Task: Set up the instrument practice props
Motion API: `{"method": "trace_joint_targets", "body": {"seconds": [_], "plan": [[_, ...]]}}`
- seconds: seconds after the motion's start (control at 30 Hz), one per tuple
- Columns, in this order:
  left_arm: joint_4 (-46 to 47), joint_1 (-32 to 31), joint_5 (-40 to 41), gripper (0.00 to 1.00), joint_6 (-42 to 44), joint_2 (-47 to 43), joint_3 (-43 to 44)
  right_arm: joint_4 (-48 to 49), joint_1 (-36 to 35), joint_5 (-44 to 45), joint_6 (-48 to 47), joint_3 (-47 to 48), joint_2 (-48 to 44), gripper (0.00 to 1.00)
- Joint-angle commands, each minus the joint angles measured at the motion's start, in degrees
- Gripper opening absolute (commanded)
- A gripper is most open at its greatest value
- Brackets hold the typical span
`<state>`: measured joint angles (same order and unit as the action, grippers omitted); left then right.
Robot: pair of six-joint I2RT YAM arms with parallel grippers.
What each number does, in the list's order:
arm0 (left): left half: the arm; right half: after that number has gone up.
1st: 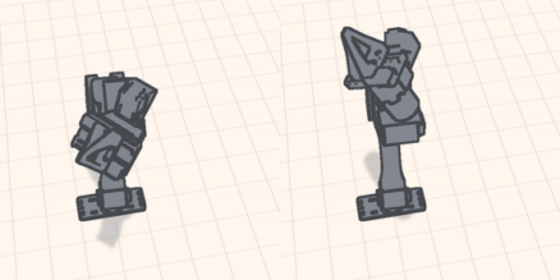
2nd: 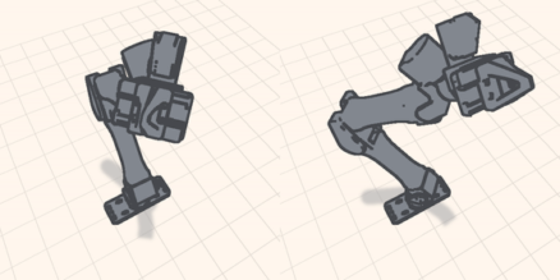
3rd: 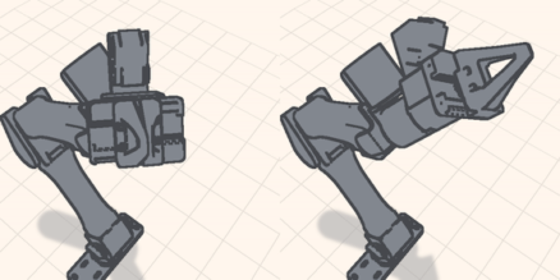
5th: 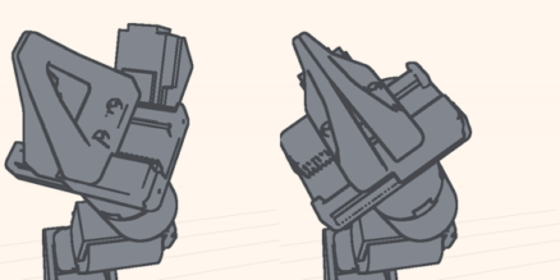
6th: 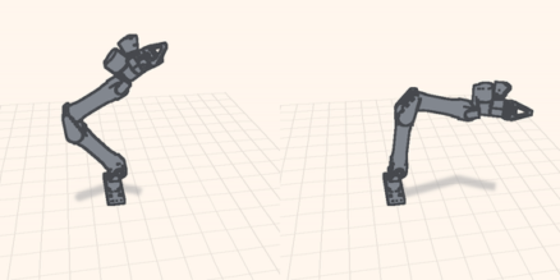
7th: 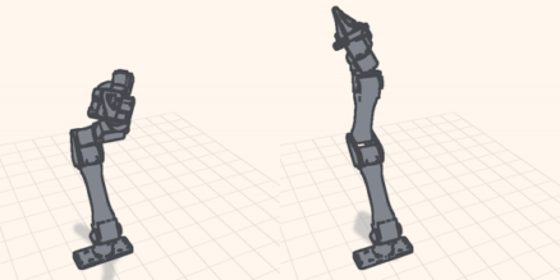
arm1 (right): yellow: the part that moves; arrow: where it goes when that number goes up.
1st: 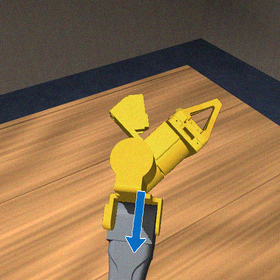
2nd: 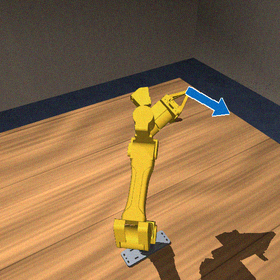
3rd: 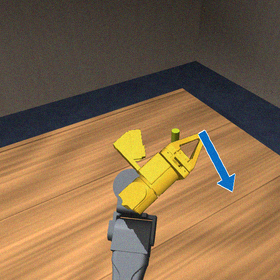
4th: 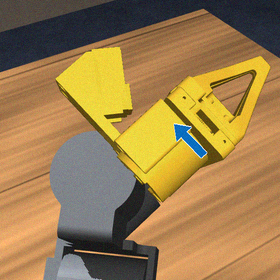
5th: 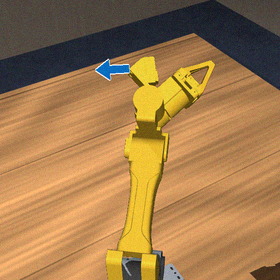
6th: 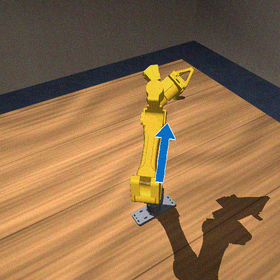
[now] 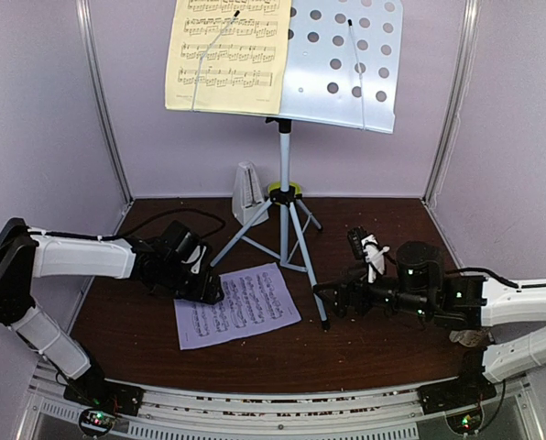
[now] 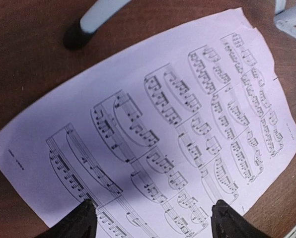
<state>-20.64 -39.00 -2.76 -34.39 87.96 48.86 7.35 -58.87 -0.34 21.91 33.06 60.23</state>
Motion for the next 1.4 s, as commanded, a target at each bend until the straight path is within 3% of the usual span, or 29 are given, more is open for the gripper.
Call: {"method": "trace_joint_targets", "body": {"seconds": [0.0, 0.33, 0.43, 0.53, 0.83, 0.97, 1.17, 1.37], "plan": [[3.0, -1.4, -1.3, 0.81, -9.3, -1.0, -3.3, 4.3, -1.2, -1.1, 2.3, -2.4, 0.8, 0.95], [6.5, -14.1, -0.7, 0.82, -28.2, 0.2, -1.7, 3.8, -1.6, -2.2, 1.5, -2.1, 3.7, 0.95], [7.8, -16.1, -2.2, 0.82, -30.3, 0.1, 0.6, 3.6, -1.6, -2.7, 1.2, -1.5, 4.8, 0.96], [2.9, -14.4, 0.1, 0.85, -25.4, -1.6, 3.8, 3.5, -1.7, -3.3, 1.0, -0.7, 6.1, 0.95], [-6.0, 3.2, 1.6, 0.89, -4.3, -2.8, 7.1, 3.4, -3.0, -5.3, 0.6, 1.6, 10.1, 0.95], [-3.7, 7.4, -0.8, 0.92, -0.2, -0.1, 7.9, 3.4, -3.7, -5.7, 0.7, 2.5, 11.6, 0.95], [-3.3, 7.6, -4.5, 0.86, 6.6, 6.2, 13.3, 1.8, -3.9, -6.9, -0.1, 3.6, 12.1, 0.95], [-1.7, 1.9, -3.6, 0.81, 10.7, 8.3, 15.2, 1.6, -3.8, -5.6, -0.6, 3.0, 10.5, 0.96]]}}
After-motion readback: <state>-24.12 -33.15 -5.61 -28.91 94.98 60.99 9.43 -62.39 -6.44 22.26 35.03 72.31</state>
